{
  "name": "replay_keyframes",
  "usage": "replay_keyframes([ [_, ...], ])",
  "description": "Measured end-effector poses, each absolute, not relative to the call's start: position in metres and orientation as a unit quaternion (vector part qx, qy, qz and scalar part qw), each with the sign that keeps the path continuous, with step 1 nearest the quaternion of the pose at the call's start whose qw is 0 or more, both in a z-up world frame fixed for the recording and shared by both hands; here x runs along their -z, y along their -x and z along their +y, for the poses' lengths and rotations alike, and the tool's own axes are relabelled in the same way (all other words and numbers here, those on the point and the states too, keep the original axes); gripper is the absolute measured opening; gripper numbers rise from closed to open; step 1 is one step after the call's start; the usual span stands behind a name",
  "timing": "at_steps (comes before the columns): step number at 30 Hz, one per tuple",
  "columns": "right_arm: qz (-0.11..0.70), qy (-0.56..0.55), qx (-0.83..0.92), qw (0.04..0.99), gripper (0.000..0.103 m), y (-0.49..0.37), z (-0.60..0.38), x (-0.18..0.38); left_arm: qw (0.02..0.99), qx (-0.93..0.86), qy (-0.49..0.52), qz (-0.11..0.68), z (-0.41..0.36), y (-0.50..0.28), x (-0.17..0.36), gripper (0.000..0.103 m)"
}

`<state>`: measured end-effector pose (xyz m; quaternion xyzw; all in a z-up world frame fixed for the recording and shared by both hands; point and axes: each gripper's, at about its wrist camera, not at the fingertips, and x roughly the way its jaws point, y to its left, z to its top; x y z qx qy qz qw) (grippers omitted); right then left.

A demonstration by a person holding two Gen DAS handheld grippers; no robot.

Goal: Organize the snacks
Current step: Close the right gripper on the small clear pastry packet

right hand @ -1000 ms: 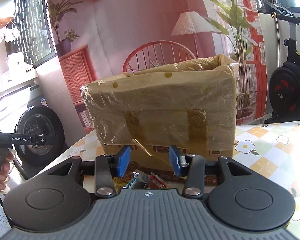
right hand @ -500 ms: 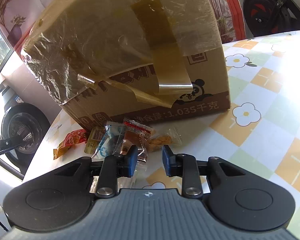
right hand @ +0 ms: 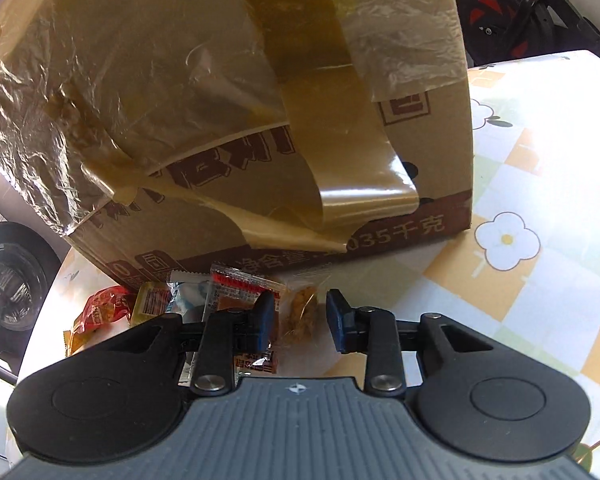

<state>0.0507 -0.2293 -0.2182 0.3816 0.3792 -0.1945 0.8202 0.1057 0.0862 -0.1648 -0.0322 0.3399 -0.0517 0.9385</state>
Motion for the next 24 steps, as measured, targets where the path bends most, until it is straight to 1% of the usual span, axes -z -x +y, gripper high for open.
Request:
replay_keyframes([
  [5, 0.394, -0.302, 0.185, 0.848, 0.028, -0.053, -0.218, 0.219, 0.938, 0.049, 0.033, 0.342, 0.085, -0.106, 0.167, 0.052],
  [10, 0.388, -0.236, 0.167, 0.875, 0.027, -0.046, -0.205, 0.220, 0.935, 0.046, 0.032, 0.351, 0.082, -0.107, 0.173, 0.052],
  [15, 0.365, -0.218, 0.159, 0.891, 0.027, -0.031, -0.200, 0.225, 0.932, 0.040, 0.027, 0.360, 0.079, -0.110, 0.178, 0.052],
  [19, 0.353, -0.237, 0.160, 0.891, 0.022, -0.021, -0.202, 0.226, 0.930, 0.037, 0.020, 0.365, 0.076, -0.112, 0.181, 0.052],
  [24, 0.349, -0.242, 0.157, 0.892, 0.022, -0.012, -0.208, 0.224, 0.926, 0.041, 0.007, 0.374, 0.067, -0.115, 0.186, 0.052],
])
